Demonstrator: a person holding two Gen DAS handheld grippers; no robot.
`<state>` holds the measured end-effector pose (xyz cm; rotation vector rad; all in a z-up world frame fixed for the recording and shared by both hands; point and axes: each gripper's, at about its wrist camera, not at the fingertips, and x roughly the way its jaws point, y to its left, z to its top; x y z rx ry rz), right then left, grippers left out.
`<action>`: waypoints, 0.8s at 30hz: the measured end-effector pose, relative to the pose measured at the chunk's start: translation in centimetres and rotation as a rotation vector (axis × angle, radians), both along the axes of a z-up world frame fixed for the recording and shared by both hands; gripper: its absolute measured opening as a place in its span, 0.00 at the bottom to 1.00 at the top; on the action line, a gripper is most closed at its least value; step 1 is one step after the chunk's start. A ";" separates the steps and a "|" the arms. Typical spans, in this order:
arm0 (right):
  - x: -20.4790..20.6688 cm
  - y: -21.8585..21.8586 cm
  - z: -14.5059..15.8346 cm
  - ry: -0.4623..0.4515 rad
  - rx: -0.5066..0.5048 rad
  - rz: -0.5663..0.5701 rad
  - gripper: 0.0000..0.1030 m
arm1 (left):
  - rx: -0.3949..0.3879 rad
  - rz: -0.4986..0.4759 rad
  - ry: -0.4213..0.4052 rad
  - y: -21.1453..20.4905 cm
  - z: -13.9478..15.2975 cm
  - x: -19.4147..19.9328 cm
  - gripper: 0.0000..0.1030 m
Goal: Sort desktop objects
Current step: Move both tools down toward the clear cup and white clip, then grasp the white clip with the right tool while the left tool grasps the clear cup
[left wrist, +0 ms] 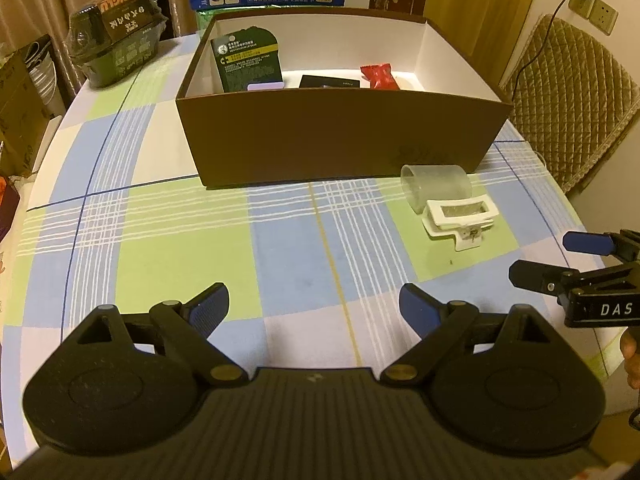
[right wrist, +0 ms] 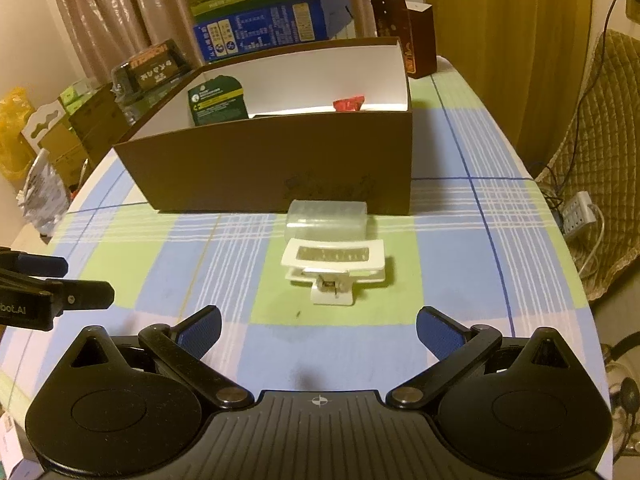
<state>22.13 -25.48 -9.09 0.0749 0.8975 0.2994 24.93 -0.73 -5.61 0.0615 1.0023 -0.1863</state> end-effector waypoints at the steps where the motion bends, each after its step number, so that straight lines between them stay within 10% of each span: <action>1: 0.2 0.0 -0.2 -0.001 0.000 -0.003 0.98 | 0.003 -0.001 0.003 0.0 -0.2 0.3 0.87; 24: 5.5 1.6 -4.6 0.018 -0.068 -0.008 0.98 | 0.043 -0.055 0.071 -1.2 -4.3 7.7 0.87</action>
